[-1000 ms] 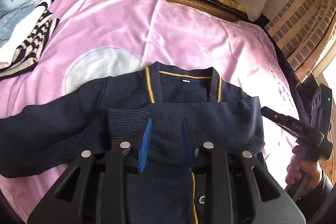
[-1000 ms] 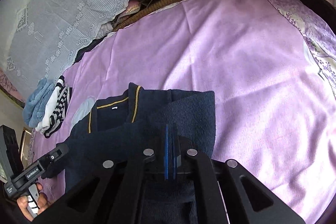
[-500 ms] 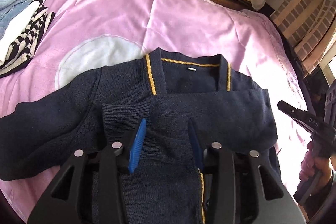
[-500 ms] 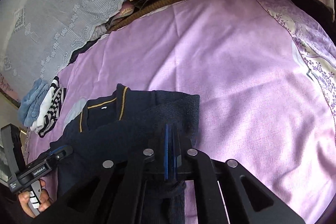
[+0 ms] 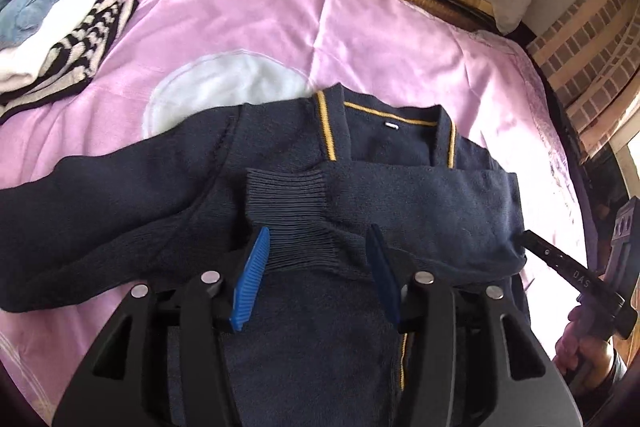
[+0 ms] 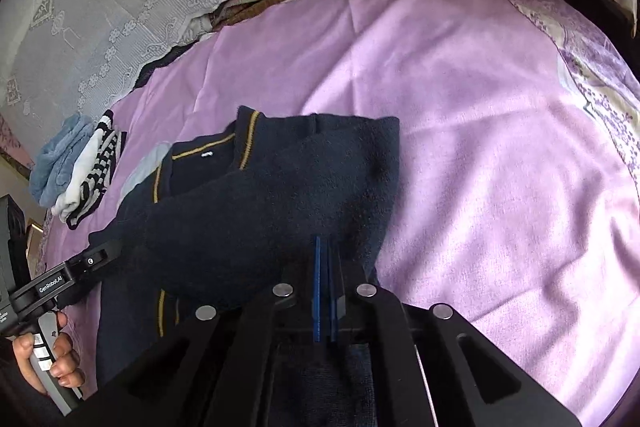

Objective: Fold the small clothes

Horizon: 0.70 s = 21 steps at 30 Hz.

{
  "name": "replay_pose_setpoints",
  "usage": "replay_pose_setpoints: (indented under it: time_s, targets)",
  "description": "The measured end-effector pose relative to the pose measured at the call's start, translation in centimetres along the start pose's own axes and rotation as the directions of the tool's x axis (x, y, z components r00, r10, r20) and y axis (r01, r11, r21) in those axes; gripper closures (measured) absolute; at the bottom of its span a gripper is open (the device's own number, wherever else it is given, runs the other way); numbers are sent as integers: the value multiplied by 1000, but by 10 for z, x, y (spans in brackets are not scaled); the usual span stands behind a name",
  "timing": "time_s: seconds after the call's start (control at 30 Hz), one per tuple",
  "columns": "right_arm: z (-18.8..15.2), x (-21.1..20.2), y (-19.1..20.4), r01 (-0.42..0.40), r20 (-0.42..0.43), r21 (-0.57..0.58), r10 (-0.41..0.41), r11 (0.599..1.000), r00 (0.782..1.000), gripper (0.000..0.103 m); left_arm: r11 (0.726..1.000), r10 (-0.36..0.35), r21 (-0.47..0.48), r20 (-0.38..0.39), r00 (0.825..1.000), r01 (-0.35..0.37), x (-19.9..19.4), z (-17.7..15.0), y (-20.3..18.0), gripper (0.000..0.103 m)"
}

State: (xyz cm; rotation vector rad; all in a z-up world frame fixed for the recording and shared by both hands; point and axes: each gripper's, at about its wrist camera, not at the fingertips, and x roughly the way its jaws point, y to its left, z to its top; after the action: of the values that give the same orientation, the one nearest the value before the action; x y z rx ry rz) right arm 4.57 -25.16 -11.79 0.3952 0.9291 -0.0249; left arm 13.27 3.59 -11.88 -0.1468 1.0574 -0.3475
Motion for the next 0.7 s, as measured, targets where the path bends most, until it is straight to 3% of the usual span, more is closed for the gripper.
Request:
replay_pose_setpoints:
  time_s: [0.13,0.3,0.43,0.57,0.7]
  targets:
    - [10,1,44,-69,0,-87,69,994,998,98,992,11,-123,22,1000,-8,-30,-13,51,54]
    - [3,26,94,-134,-70,-158,124,978,990,98,958,100,-274,31,995,-88,-62,-46,122,53]
    - [-17,70,105,-94,-208,-144,62,985,976,96,917,151,-376,13,988,-135,-75,-70,171,53]
    - [-15,63,111,-73,-175,-114,52,991,983,93,892,163,-429,12,987,-142,-84,-86,199,53]
    - [-6,45,158,-156,-120,-174,137,972,983,93,860,136,-502,54,989,-91,-101,-93,226,53]
